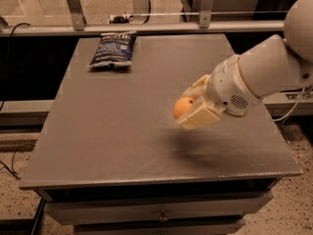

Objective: Move orange near blue chip bag

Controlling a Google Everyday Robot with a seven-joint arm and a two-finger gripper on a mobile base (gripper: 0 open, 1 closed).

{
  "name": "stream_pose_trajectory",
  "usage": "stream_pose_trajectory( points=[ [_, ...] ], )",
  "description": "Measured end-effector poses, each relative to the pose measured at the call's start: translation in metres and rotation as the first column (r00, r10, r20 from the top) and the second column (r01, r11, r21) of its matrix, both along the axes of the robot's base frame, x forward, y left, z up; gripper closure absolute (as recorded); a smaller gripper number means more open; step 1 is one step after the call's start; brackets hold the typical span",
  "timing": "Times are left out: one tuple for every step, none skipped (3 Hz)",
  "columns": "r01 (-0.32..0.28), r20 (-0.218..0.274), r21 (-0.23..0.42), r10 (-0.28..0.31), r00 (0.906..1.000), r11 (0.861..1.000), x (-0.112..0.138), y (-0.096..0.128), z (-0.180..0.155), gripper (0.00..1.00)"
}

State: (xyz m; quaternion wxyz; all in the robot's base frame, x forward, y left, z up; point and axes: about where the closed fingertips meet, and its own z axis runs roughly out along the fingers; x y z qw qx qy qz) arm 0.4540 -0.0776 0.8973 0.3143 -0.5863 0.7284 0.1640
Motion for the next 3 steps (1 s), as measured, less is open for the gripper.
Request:
stream_pose_trajectory(
  points=[
    [0.010,0.031,0.006,-0.010,0.9995,1.000,0.0062,-0.0035,0.0155,1.00],
    [0.010,0.031,0.006,-0.010,0.9995,1.000,0.0062,-0.0035,0.0156,1.00],
    [0.011,0.047,0.013,-0.012,0.9988,1.000,0.0153,-0.0034,0.0159,1.00]
  ],
)
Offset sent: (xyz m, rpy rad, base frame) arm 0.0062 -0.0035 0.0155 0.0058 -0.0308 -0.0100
